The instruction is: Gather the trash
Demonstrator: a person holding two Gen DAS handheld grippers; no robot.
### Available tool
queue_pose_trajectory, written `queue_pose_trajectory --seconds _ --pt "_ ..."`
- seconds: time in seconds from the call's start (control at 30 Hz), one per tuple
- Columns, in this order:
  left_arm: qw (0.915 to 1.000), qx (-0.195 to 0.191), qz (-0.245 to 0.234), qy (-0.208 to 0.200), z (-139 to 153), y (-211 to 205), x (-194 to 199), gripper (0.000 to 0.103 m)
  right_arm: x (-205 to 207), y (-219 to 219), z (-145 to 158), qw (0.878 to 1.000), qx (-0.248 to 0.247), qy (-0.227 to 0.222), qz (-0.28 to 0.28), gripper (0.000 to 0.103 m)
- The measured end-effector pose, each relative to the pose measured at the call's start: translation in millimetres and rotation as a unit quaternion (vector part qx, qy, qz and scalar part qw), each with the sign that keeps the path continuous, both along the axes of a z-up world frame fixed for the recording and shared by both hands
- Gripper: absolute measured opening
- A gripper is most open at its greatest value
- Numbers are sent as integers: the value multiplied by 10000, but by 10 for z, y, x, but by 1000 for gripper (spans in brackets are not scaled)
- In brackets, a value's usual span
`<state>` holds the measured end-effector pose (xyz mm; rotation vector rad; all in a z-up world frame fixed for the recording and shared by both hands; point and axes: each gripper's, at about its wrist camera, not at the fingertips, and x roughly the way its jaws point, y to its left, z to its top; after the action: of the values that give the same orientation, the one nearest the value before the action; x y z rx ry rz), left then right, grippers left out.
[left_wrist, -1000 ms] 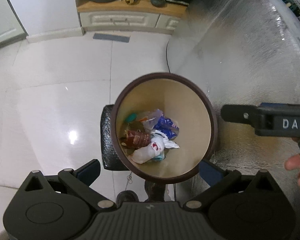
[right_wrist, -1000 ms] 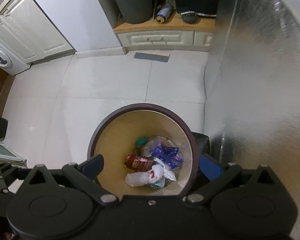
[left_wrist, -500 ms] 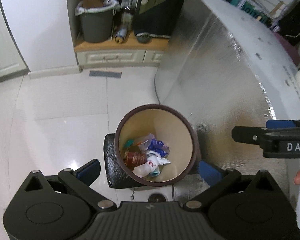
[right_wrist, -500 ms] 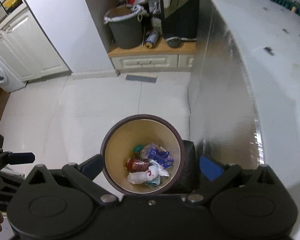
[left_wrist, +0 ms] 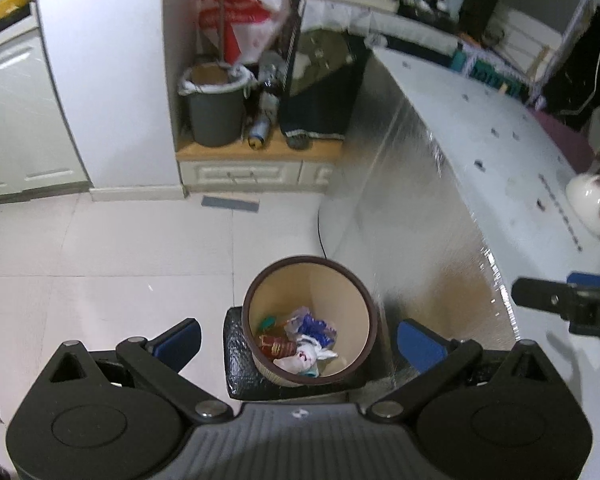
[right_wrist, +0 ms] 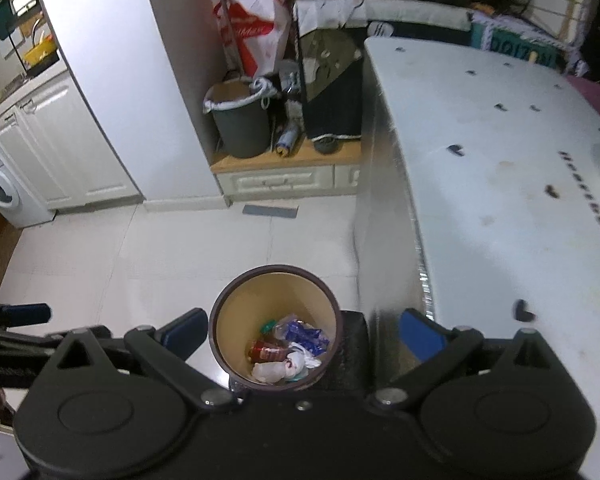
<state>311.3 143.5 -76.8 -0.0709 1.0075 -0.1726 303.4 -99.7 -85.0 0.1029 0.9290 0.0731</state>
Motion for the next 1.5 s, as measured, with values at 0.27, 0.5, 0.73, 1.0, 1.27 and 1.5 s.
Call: queue_pose_trajectory --seconds 0.27,0.5,0.73,1.0,1.27,1.5 --pt "9989 -50 238 -407 410 -146 -621 103 -554 -218 288 9996 -51 -270 5 103" --pt "9968 -51 386 -703 602 -293 -1106 103 -982 -356 415 9989 -93 -457 102 103" --pt "9945 85 520 -907 734 -394 -1468 103 -1373 -498 574 9973 -76 -726 82 103" --pt "9930 163 490 -1059 820 -511 -1741 103 -1663 -612 669 9957 -130 -913 108 103" --pt "9922 193 497 -1131 853 -577 -1891 103 -1840 -691 681 9954 -146 -948 71 103" --pt "9925 228 483 -1103 882 -621 -1934 103 -1908 -724 694 9953 -117 -957 95 103"
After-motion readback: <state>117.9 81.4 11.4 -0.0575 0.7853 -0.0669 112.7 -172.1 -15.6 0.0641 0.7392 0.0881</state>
